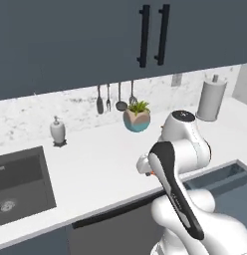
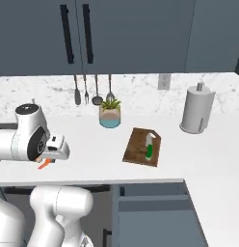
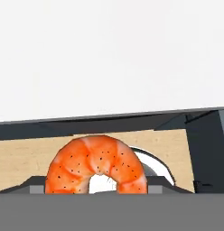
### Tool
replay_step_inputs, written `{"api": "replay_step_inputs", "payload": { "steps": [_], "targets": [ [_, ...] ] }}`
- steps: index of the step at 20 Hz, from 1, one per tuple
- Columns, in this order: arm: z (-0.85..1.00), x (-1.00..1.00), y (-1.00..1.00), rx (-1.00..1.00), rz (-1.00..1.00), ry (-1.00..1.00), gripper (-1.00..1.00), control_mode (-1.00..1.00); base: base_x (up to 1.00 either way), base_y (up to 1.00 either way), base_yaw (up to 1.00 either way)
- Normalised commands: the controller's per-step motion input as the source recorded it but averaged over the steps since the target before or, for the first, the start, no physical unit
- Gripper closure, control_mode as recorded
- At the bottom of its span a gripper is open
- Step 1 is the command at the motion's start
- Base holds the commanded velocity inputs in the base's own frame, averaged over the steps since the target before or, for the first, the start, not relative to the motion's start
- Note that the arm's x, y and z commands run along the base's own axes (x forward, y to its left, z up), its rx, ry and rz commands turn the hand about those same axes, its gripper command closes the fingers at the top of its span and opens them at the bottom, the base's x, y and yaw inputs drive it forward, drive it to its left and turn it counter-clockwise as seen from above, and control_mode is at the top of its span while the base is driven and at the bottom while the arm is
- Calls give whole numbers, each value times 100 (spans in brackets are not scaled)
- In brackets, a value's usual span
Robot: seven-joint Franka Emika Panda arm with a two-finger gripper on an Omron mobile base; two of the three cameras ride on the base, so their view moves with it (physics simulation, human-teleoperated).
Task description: Pick up the knife from the drawer and place it on the cutting board. Then place the meat from the plate to the cutting board.
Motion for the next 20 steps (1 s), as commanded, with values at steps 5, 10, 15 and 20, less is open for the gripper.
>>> {"api": "replay_step_inputs", "payload": {
  "steps": [5, 10, 15, 20],
  "targets": [
    [0, 0, 0, 0, 0, 0, 100, 100, 38, -59, -38],
    [0, 0, 0, 0, 0, 0, 100, 100, 55, -12, -35],
    [0, 0, 0, 0, 0, 0, 100, 100, 17, 0, -33],
    [0, 19, 0, 0, -11, 0, 100, -100, 11, 0, -18]
  ]
}}
